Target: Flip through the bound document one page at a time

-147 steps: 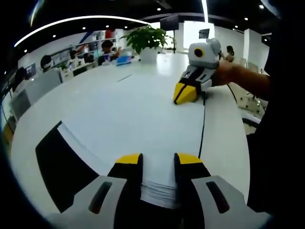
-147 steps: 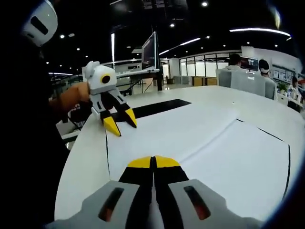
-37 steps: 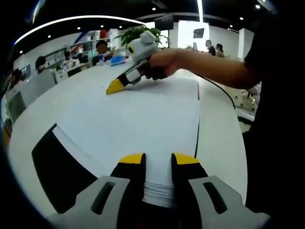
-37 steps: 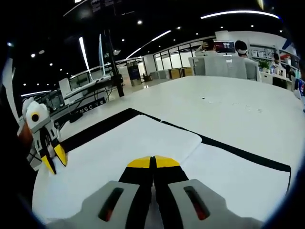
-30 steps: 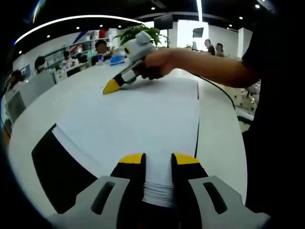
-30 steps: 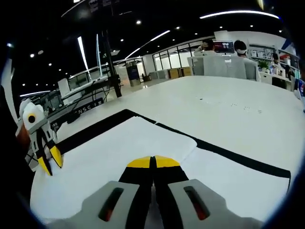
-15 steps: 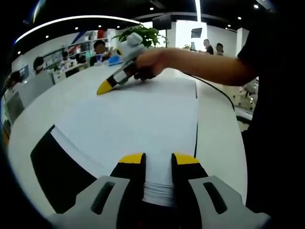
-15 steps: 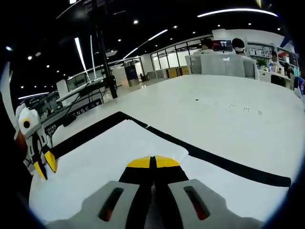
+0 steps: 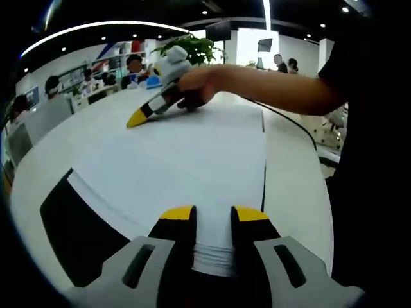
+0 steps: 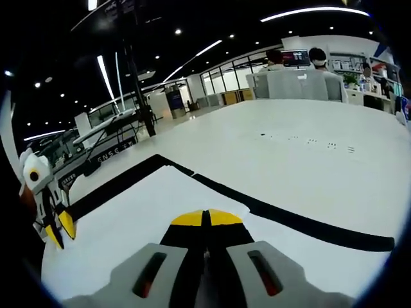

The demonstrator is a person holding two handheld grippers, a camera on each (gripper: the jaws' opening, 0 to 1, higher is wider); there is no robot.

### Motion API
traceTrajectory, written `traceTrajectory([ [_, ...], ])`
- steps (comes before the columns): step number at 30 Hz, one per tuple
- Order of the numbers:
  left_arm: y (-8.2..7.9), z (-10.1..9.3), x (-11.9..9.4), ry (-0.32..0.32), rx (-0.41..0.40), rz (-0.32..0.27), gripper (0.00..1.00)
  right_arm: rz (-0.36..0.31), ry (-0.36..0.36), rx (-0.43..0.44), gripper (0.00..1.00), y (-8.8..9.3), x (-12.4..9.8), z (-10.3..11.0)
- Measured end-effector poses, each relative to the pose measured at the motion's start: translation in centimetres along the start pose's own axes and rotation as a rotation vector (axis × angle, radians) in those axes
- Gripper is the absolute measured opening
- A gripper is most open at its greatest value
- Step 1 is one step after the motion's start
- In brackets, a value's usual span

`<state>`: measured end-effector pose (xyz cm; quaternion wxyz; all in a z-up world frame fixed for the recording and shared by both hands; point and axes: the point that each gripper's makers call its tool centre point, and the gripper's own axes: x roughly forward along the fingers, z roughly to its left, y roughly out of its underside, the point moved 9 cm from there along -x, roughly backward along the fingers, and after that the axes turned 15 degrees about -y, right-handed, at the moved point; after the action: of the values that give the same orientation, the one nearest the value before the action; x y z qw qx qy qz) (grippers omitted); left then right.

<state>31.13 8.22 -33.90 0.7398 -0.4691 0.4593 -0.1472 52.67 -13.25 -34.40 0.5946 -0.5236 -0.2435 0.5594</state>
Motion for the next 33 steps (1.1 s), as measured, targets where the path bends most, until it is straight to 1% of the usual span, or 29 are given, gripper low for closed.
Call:
traceTrajectory([
  [4,-0.06,0.00,-0.01,0.000,0.003,0.003,0.24,-0.013,0.011,0.015,0.02,-0.10,0.15,-0.27],
  [10,0.01,0.04,-0.01,-0.001,0.001,0.001,0.24,-0.033,0.008,0.019,0.02,0.03,0.08,-0.31],
  [14,0.04,0.09,0.00,0.000,-0.001,0.002,0.24,-0.049,0.010,0.039,0.02,0.11,0.02,-0.35],
  [16,0.07,0.09,-0.01,-0.001,-0.008,0.001,0.24,-0.058,0.016,0.014,0.02,0.29,0.03,-0.17],
  [17,0.09,0.09,-0.02,-0.002,-0.011,0.000,0.24,-0.053,0.026,-0.015,0.02,0.30,0.08,-0.09],
  [21,0.23,0.12,-0.06,-0.005,-0.023,-0.006,0.24,-0.035,0.049,-0.070,0.02,0.38,0.27,0.19],
  [30,0.25,0.17,-0.01,-0.008,-0.035,-0.008,0.24,-0.022,0.080,-0.156,0.02,0.59,0.44,0.42],
  [33,0.20,0.20,0.00,-0.010,-0.036,-0.004,0.24,-0.023,0.089,-0.170,0.02,0.60,0.45,0.37],
])
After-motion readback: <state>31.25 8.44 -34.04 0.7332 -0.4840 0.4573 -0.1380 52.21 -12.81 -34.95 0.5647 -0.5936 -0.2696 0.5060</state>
